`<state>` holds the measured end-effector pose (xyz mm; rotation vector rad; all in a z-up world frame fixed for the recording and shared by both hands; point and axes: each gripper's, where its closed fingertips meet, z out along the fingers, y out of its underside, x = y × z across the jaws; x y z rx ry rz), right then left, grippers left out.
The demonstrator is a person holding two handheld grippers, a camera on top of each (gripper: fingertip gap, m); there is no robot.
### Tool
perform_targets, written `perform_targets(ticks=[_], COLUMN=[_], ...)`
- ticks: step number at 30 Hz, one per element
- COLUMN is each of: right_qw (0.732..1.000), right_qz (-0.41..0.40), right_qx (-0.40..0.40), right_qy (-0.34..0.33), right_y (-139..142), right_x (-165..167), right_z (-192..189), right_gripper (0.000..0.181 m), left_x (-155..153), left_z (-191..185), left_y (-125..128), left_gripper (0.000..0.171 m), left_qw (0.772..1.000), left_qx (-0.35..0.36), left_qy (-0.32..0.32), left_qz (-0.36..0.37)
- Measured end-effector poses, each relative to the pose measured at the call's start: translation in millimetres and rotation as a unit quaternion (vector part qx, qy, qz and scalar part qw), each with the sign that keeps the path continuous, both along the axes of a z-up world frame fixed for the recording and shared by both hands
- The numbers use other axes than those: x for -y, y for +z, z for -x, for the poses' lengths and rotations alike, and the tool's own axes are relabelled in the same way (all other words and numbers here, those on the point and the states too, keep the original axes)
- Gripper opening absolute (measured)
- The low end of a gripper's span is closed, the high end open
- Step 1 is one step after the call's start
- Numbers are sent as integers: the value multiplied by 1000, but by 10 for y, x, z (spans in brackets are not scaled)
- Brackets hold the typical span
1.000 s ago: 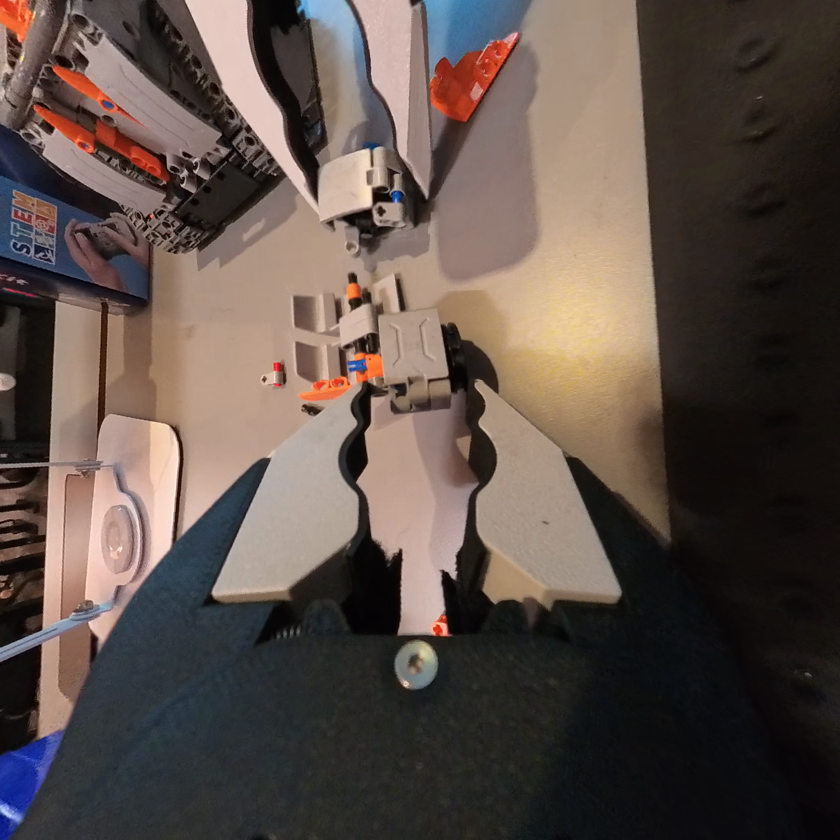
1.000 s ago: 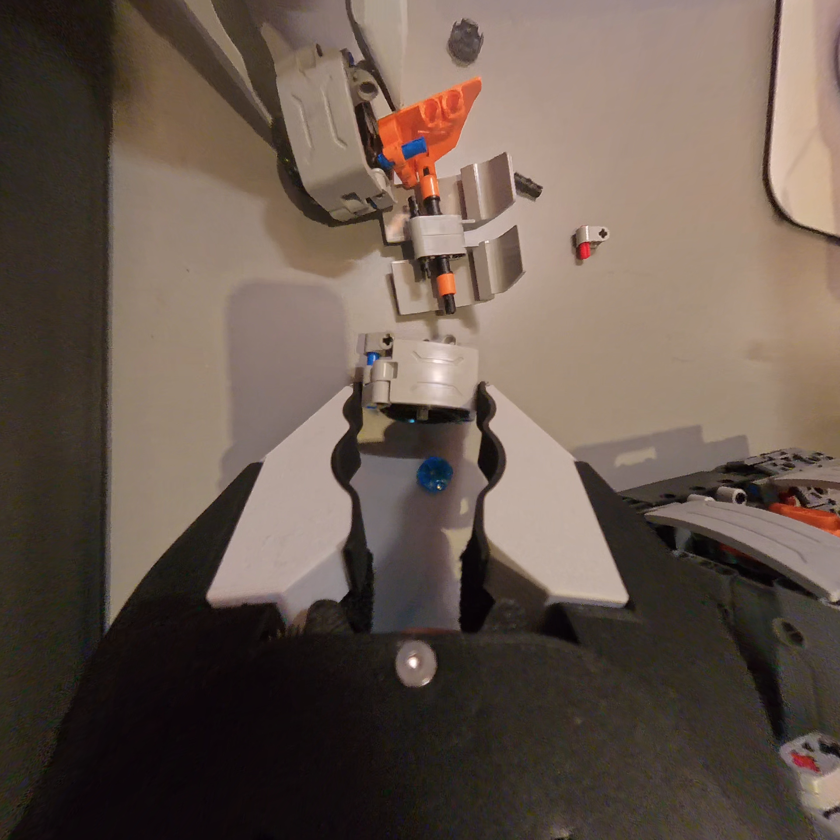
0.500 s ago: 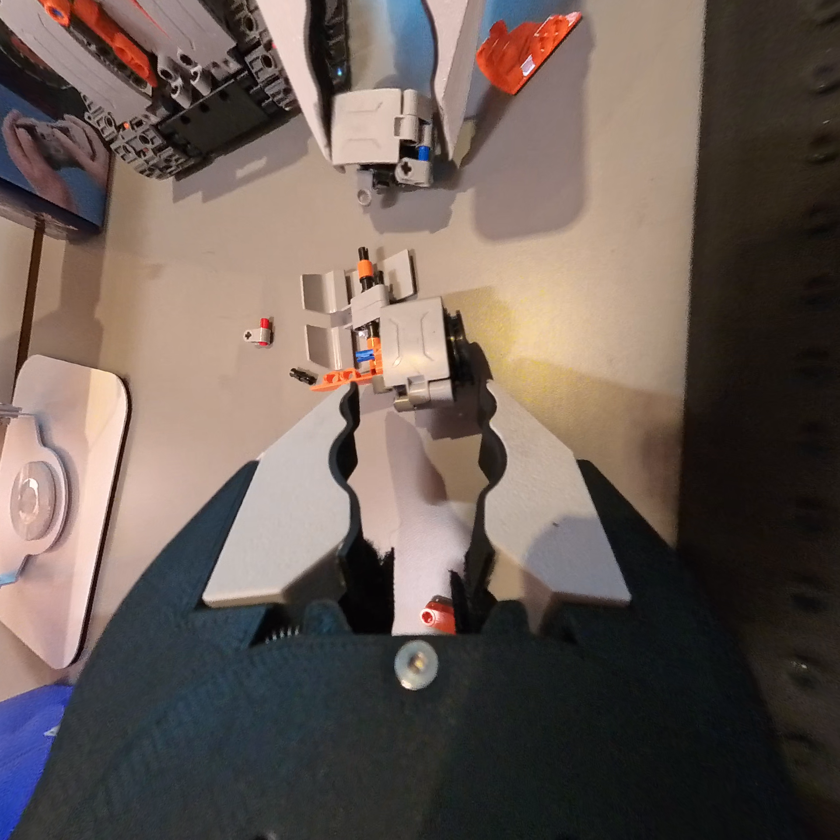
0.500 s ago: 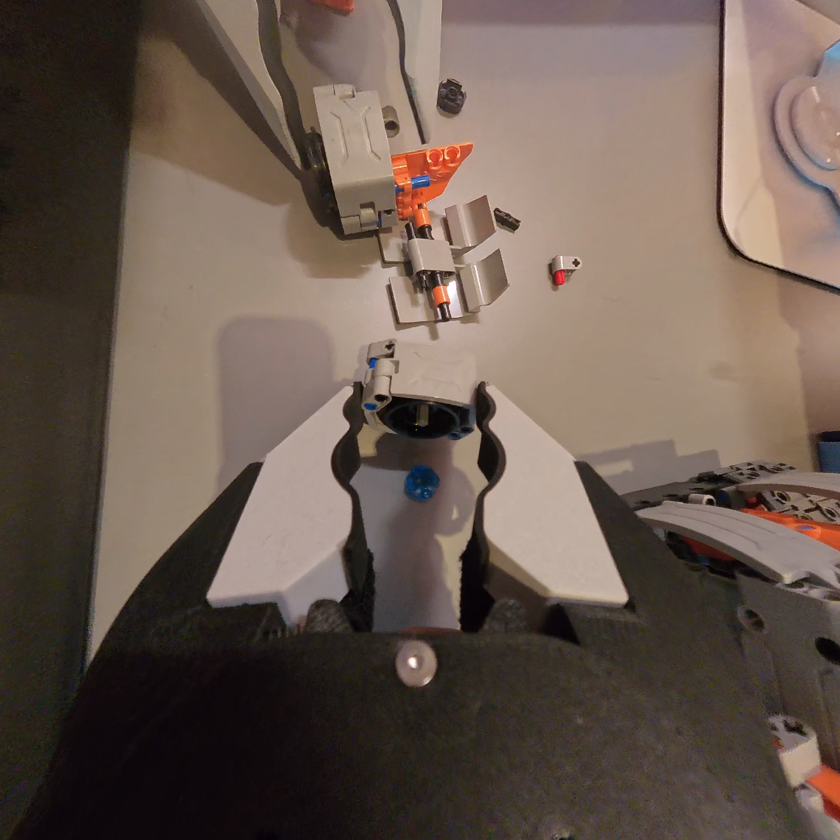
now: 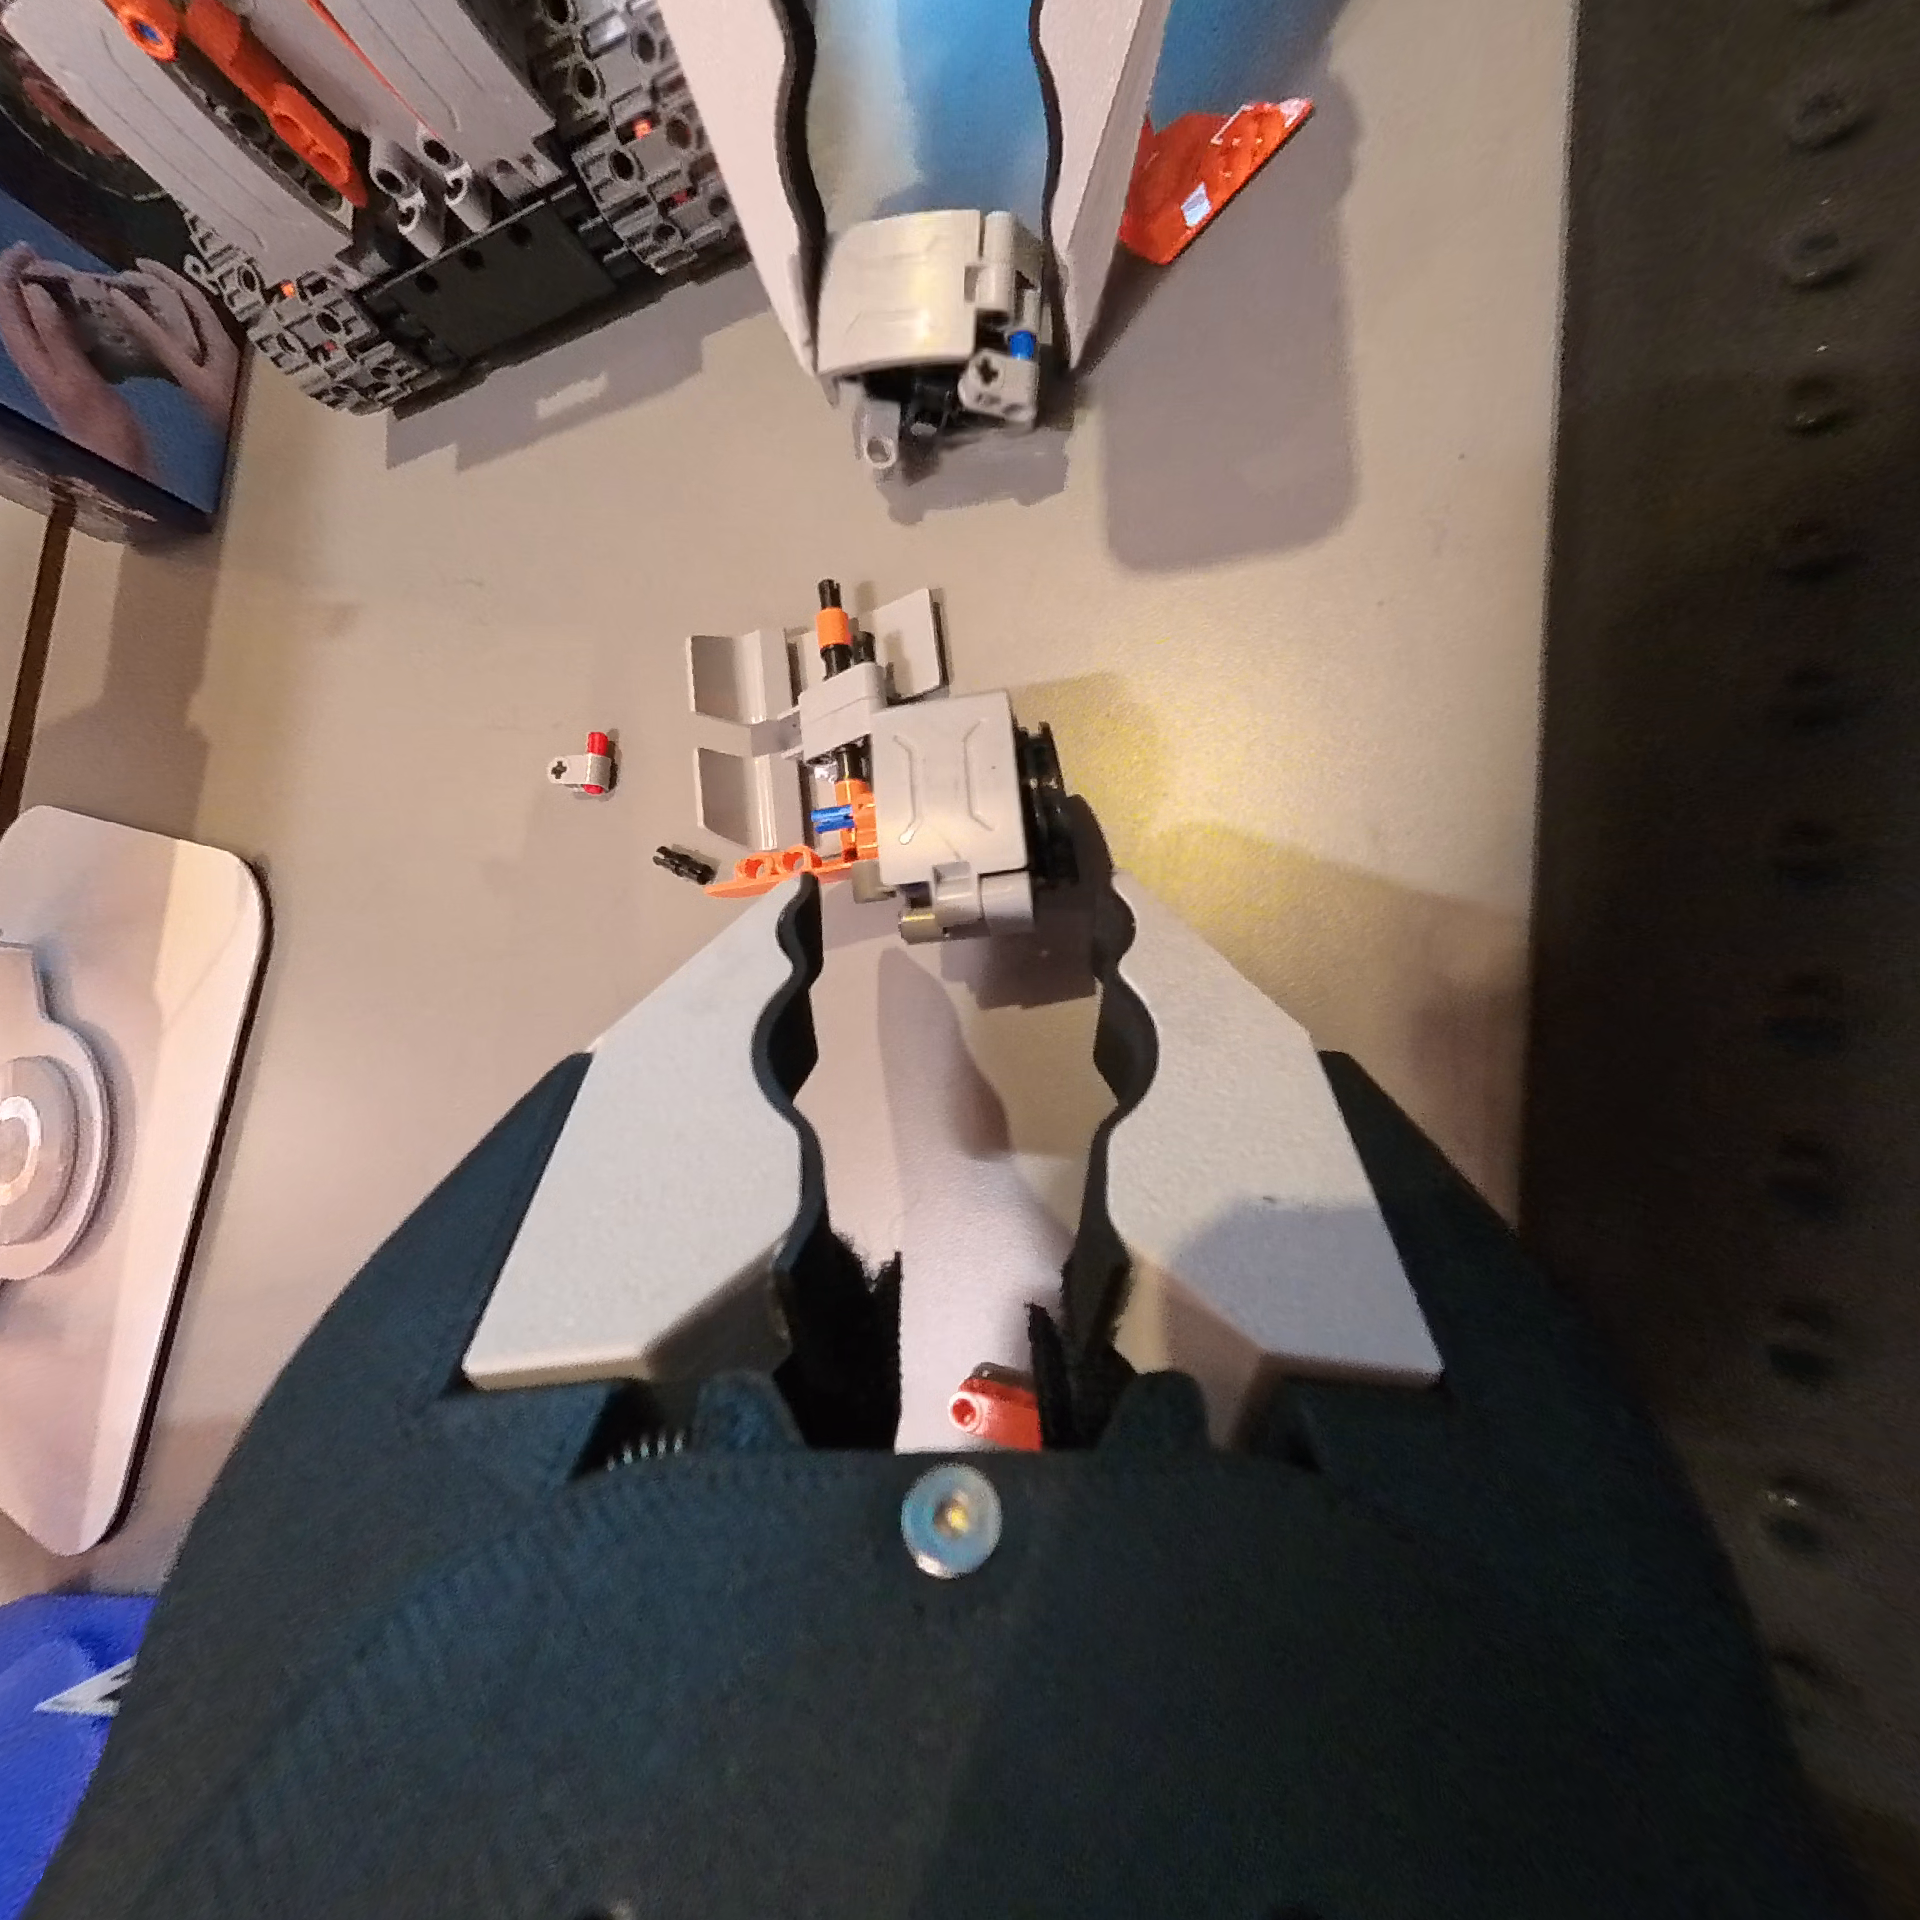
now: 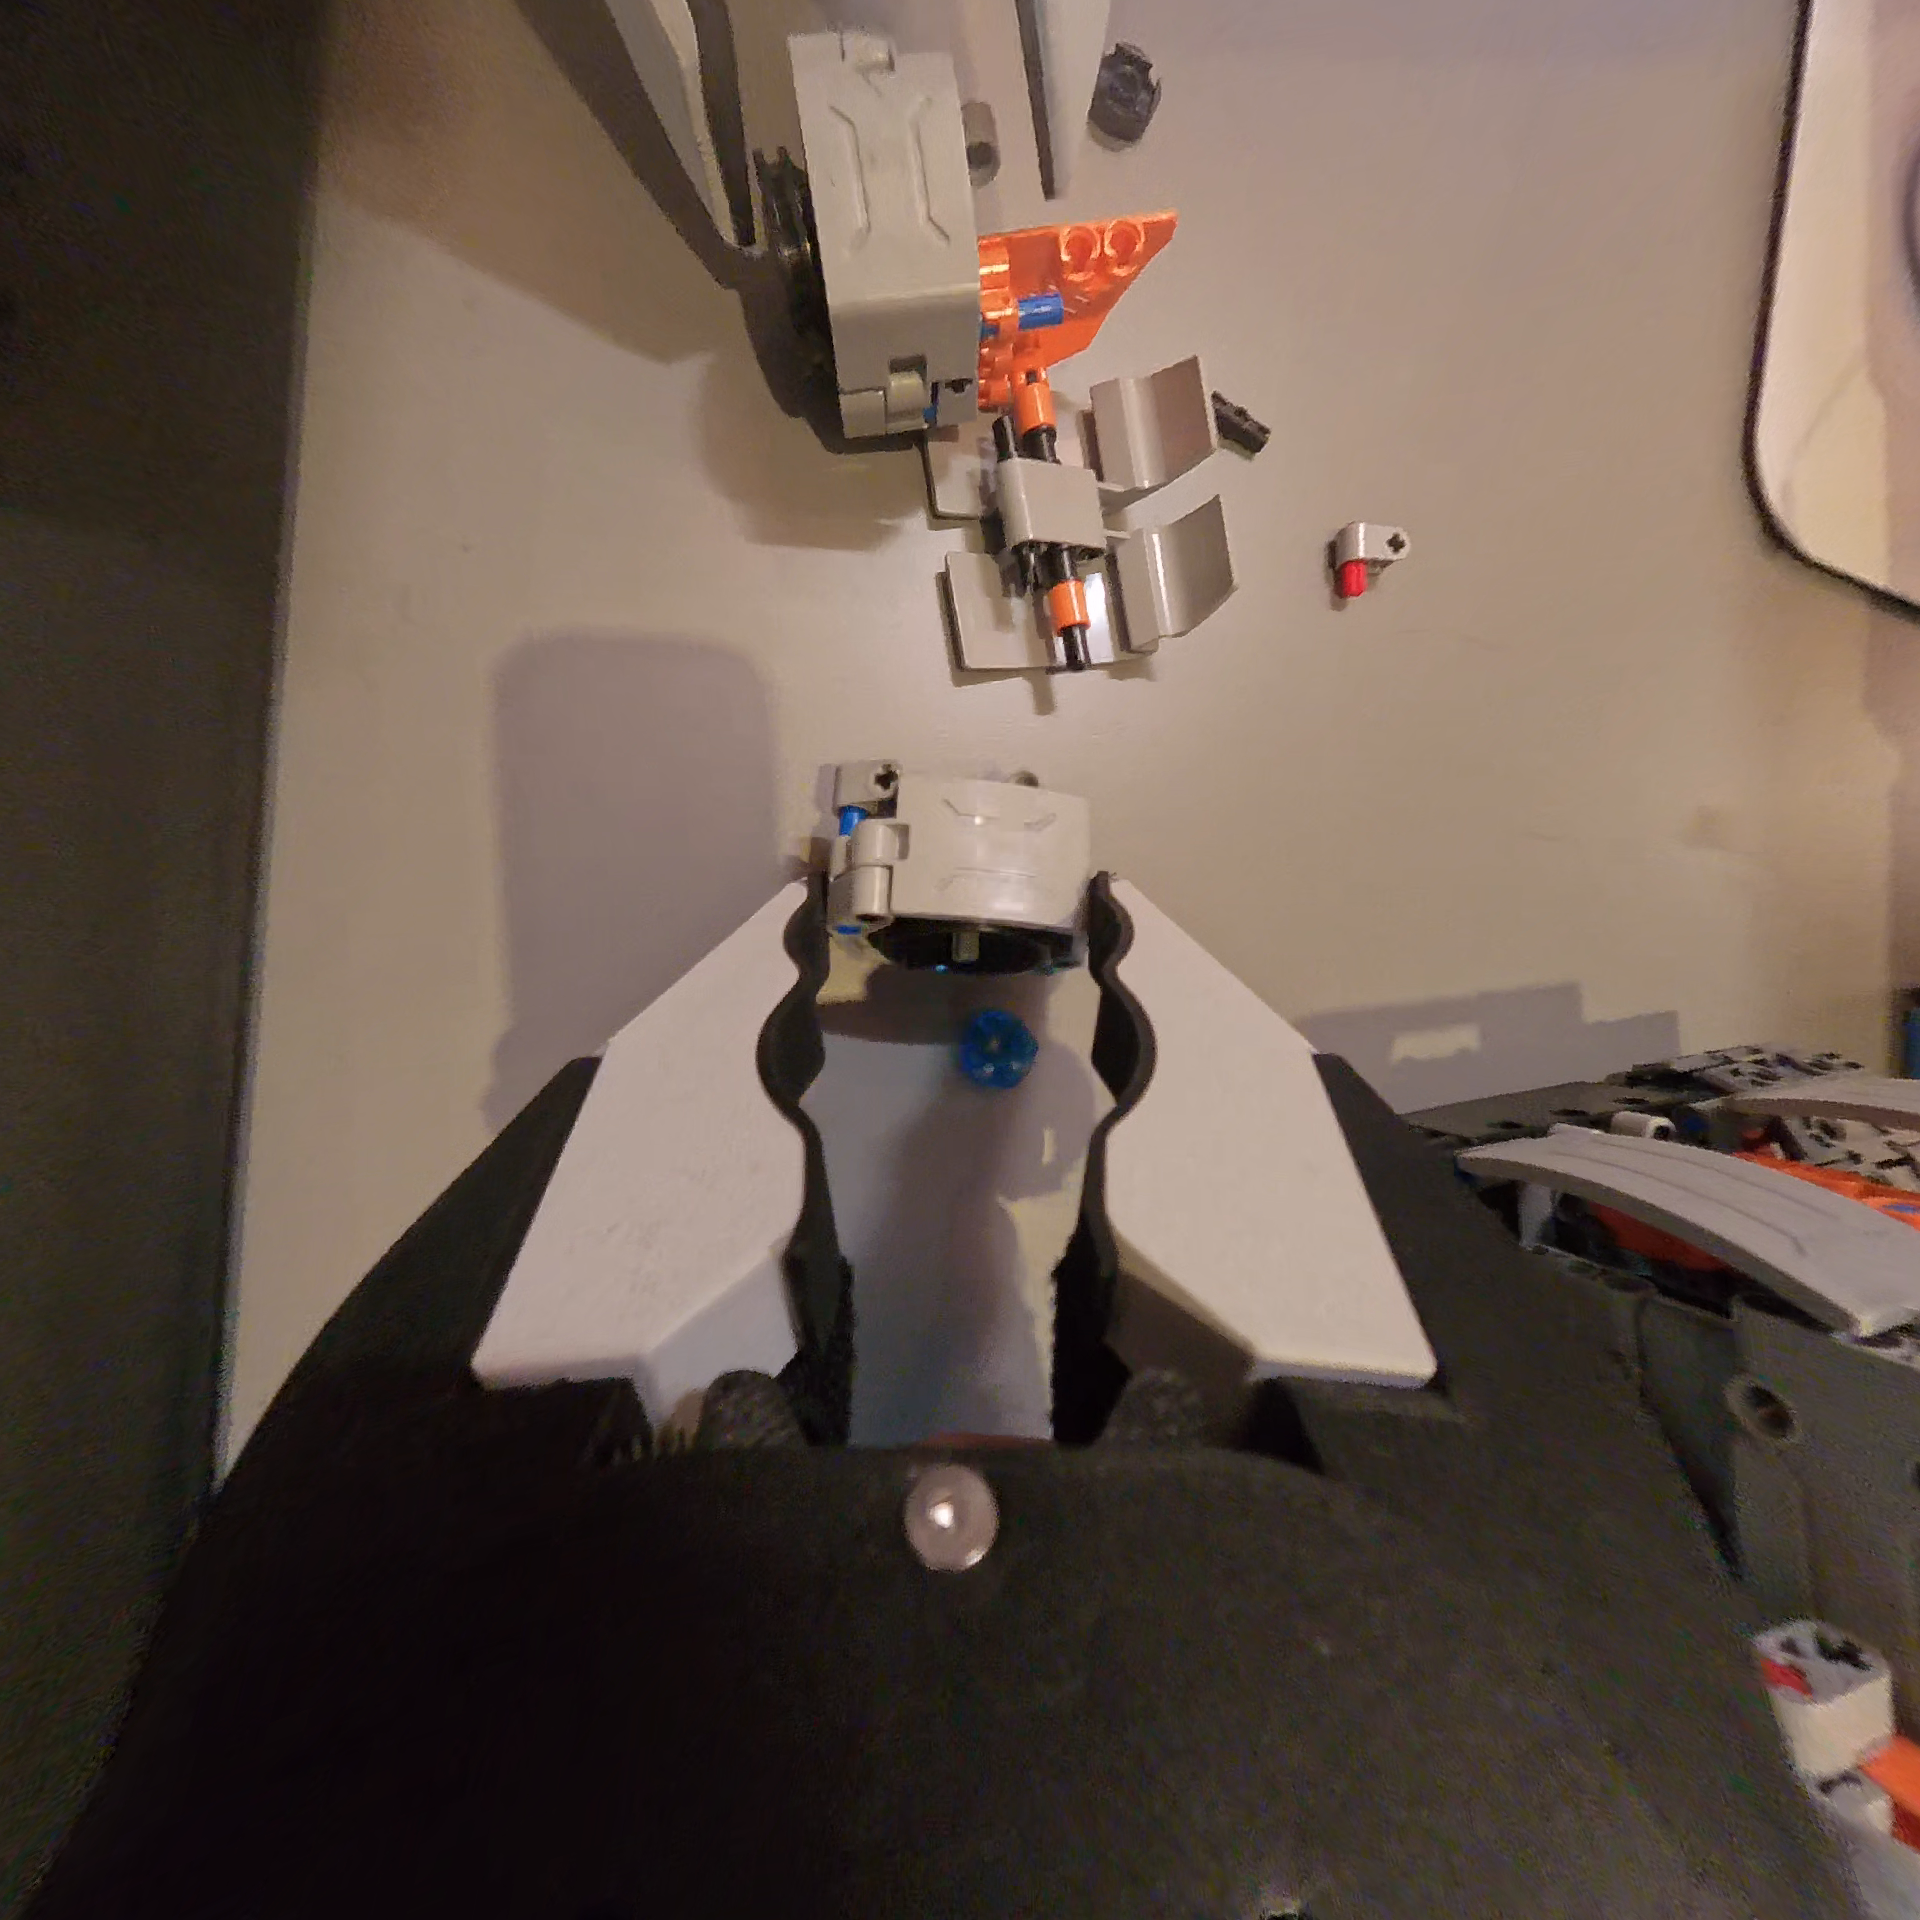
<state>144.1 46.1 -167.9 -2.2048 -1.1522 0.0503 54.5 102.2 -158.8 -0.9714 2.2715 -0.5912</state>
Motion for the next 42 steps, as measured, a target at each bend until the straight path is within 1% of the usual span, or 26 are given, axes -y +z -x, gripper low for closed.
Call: perform_targets(ticks=[4,7,10,13,17,20,22,24,26,28,30,32,36,38,40,42], right_qw=[999,999,998,991,970,957,948,944,945,944,937,927,915,913,910,917], right_qz=[-36,-48,-53,-59,-55,-46,-49,-59,-74,-72,-61,-50,-27,-20,-12,-20], right_qx=[-2,-6,-41,-115,-234,-284,-311,-319,-310,-313,-334,-360,-390,-395,-403,-384], right_qy=[9,13,20,31,38,41,50,59,69,75,84,92,96,97,100,100], right_y=[116,159,225,372,626,702,763,808,827,842,876,924,933,916,915,886], right_x=[-42,-53,-54,-48,-31,-20,-10,-4,10,30,64,92,112,112,123,117], right_z=[37,54,129,231,332,328,339,345,356,382,419,449,477,473,484,490], right_gripper=[48,48,48,48,48,48,48,48,48,48,48,48,48,48,47,48], left_x=[13,44,101,175,329,395,401,434,474,521,531,547,652,643,640,618], left_z=[-4,-17,-60,-131,-236,-311,-376,-414,-432,-443,-472,-490,-501,-513,-516,-513], left_y=[50,92,166,272,417,467,517,555,568,582,614,648,700,662,667,668], left_gripper=[50,50,50,50,48,48,49,49,50,50,51,48,42,38,32,27], left_qw=[1000,1000,999,998,994,992,991,991,991,990,989,987,984,985,984,984], left_qx=[9,17,37,65,102,116,127,131,131,131,138,147,161,154,158,156], left_qy=[-1,-4,-11,-18,-38,-43,-35,-35,-40,-45,-44,-48,-67,-65,-62,-61], left_qz=[11,20,16,3,-18,-36,-36,-20,-2,25,36,34,40,34,45,53])
